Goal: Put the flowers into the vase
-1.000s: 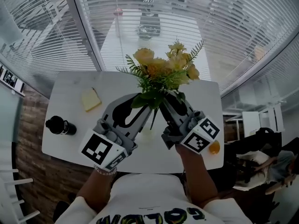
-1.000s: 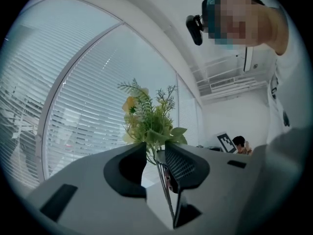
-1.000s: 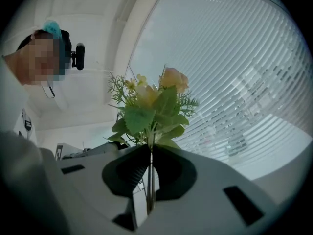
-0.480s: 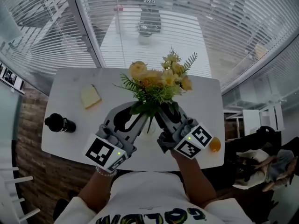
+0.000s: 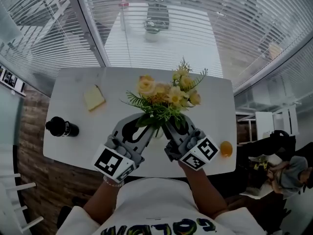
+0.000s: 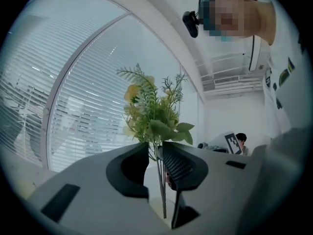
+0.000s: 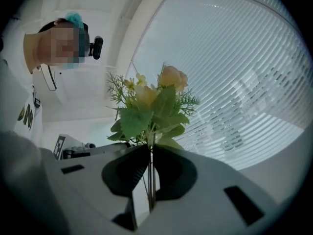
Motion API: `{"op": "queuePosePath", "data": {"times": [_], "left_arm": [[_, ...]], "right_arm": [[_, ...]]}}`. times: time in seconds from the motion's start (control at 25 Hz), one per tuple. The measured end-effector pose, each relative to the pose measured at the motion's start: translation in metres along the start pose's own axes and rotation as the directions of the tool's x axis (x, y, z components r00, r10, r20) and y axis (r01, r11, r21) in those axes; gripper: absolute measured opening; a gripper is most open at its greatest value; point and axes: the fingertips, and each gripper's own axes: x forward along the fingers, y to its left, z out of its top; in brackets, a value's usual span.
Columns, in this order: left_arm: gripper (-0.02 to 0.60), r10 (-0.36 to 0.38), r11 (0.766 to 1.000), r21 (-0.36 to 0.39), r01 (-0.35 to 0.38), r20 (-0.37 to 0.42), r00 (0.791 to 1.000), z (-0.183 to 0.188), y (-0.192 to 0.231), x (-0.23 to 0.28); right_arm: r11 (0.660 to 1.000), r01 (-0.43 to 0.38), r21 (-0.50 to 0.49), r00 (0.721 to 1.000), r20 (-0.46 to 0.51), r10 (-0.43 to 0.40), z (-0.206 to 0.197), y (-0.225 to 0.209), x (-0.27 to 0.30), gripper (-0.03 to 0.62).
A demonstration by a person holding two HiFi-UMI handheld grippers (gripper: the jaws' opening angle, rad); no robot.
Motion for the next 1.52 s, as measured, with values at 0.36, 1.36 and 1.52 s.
{"op": "queuePosePath", "data": {"times": [0.36,1.36,1.52], "left_arm": [[0.103,0.009,1.0,-0.01,-0.009,-0.02,1.0,-0.011,0.002,0.004],[0.299,-0.012,0.996,0.087,0.034,-0.237,0.971,-0.129,-0.018,-0.017],[0.298,0.031,0.989,0.147,0.012,-0.286,0.958,-0.147,-0.01,-0.011]], "right_arm": [[1.0,0.012,-0.026,1.0,-0.024,-0.012,-0.008,-0.005,-0.002,0.052],[0.999,-0.002,-0.048,0.999,-0.042,0.0,-0.05,-0.004,-0.023,0.078],[0.998,-0.021,-0.065,0.997,-0.07,0.017,-0.055,-0.002,-0.022,0.094]]}}
